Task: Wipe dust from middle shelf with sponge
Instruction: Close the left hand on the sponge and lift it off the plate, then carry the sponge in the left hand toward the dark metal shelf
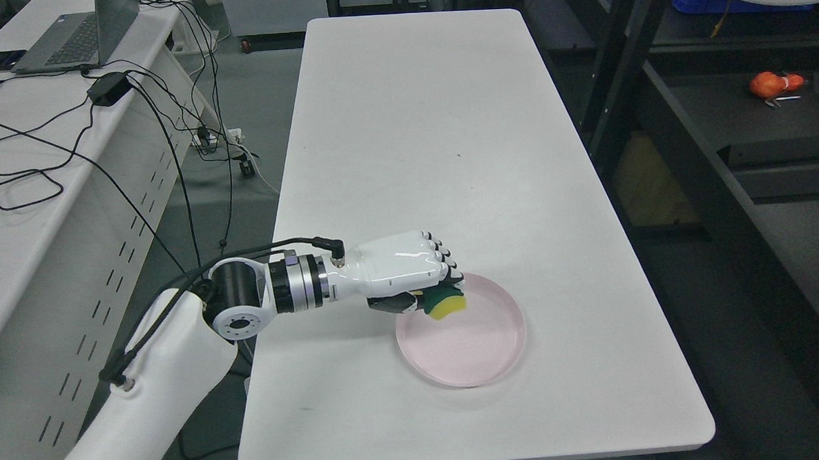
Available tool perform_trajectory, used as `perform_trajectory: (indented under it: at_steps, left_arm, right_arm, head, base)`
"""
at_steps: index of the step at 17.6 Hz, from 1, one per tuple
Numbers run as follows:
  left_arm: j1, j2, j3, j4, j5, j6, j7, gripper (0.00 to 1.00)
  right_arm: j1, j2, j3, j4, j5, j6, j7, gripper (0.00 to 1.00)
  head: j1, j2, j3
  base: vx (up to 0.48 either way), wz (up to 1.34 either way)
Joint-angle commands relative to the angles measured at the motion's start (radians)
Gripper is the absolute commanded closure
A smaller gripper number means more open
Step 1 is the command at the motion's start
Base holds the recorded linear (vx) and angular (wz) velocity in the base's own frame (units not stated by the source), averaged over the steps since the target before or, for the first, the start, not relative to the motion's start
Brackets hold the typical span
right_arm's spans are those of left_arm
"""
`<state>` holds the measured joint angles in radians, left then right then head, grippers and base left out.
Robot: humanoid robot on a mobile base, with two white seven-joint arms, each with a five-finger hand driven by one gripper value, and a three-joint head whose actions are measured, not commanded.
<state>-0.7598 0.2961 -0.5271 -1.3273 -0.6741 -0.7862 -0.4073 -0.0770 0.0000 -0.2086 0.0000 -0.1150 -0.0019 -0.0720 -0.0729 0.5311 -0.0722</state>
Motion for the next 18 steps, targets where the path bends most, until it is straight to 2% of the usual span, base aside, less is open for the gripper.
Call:
perform_trajectory:
  at_steps: [1,5,9,14,18]
  left_arm:
    - [0.019,0.026,0.172,-0.188,0.171,0.001,0.001,1.00]
    - [0.077,0.006,0.254,-0.210,0.211,0.001,0.002,1.00]
    - [0.106,-0.070,0.314,-0.219,0.211,0.001,-0.002,1.00]
    - [0.123,-0.144,0.306,-0.228,0.211,0.001,-0.004,1.00]
    - [0.122,-0.155,0.294,-0.224,0.209,0.001,-0.004,1.00]
  right_arm:
    - [0.000,-0.017,0.000,-0.017,0.000,0.073,0.000,0.00]
    - [0.000,-0.017,0.000,-0.017,0.000,0.073,0.000,0.00]
    - [0.000,-0.017,0.000,-0.017,0.000,0.074,0.000,0.00]
    - [0.000,-0.017,0.000,-0.017,0.000,0.073,0.000,0.00]
    - [0.000,-0.017,0.000,-0.017,0.000,0.073,0.000,0.00]
  head:
    - [0.0000,0.000,0.000]
    - [0.0000,0.000,0.000]
    - [0.0000,0.000,0.000]
    - [0.0000,0.000,0.000]
    - [0.0000,0.000,0.000]
  base:
    - [0.000,0.00]
    - [-0.016,0.00]
    - [-0.071,-0.06]
    - [-0.153,-0.04]
    - [-0.221,-0.06]
